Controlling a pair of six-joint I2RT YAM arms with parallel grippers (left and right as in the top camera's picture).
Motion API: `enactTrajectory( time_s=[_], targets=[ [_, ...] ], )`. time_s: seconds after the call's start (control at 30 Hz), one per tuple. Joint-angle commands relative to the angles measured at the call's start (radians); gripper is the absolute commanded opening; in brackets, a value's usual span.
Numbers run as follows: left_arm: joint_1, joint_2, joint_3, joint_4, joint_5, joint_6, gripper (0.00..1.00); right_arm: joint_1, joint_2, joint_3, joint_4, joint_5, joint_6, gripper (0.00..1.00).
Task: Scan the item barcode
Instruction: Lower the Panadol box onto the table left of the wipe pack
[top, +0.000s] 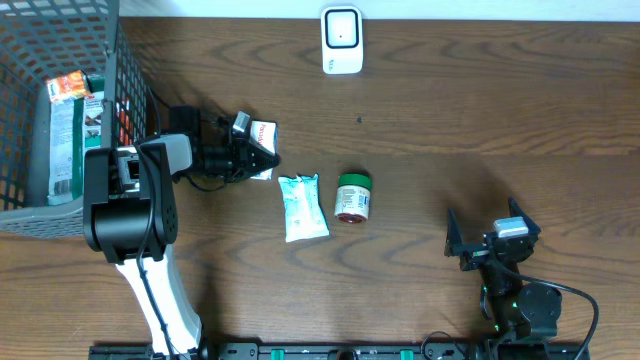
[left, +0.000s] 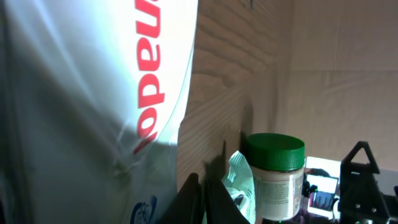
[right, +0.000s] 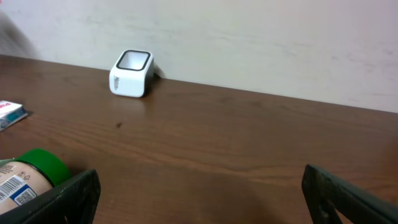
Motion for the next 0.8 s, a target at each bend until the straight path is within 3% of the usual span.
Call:
enactTrajectory(
  time_s=[0.0,0.13,0.3,0.53,0.77],
  targets=[
    [0.005,-0.069,0.022,-0.002,-0.066,-0.040,0.08,0.003,-0.004,-0.001,-0.004,0.003,0.004,0.99],
    [0.005,-0.202,0.035,0.018,-0.074,-0.051,0.08,0.003,-0.004,-0.001,-0.004,0.003,0.004,0.99],
    [0.001,-0.289,0.035,0.024,-0.204,-0.092,0.08,0.003,-0.004,-0.001,-0.004,0.003,0.004,0.99],
    [-0.024,-0.208,0.029,0.043,-0.334,-0.092,0.08,0.003,-0.004,-0.001,-0.004,0.003,0.004,0.99],
    [-0.025,-0.092,0.029,0.154,-0.337,-0.166,0.07,0.003,-0.004,-0.001,-0.004,0.002,0.004,0.99]
  ],
)
